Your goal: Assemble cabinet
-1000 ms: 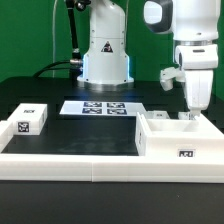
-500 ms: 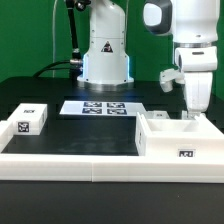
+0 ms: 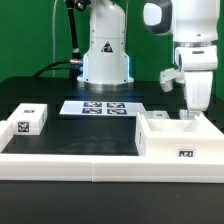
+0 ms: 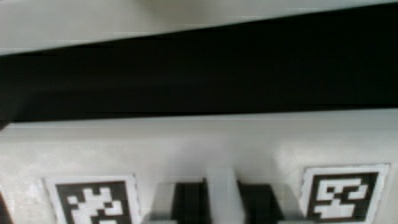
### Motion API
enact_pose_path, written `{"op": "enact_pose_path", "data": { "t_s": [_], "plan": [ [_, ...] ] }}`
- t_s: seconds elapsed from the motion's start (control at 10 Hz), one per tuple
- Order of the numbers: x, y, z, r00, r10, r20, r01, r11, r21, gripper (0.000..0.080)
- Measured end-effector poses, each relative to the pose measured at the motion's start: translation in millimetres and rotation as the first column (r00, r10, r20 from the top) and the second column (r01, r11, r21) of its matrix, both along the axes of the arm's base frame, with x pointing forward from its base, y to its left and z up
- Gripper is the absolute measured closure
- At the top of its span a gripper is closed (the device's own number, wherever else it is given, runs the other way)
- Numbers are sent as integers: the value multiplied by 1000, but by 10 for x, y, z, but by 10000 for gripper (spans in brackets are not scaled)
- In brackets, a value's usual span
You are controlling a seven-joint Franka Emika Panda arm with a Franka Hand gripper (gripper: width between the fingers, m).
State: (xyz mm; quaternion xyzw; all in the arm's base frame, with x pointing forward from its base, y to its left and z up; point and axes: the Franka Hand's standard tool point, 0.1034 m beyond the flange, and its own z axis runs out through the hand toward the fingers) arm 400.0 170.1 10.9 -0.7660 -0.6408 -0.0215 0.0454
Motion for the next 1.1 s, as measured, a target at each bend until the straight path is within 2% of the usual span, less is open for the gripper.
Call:
{"op": "enact_pose_path", "data": {
  "t_s": [0.1, 0.3, 0.5, 0.7, 1.1],
  "plan": [
    [2, -15, 25, 1000, 1, -2, -1, 1000, -5, 731],
    [45, -115, 261, 1000, 7, 14, -6, 1000, -30, 729],
    [161, -315, 424, 999, 39, 33, -37, 998, -46, 729],
    [222, -475, 426, 999, 42, 29, -41, 998, -49, 729],
    [213, -478, 412, 999, 33, 25, -32, 998, -49, 729]
  ]
}}
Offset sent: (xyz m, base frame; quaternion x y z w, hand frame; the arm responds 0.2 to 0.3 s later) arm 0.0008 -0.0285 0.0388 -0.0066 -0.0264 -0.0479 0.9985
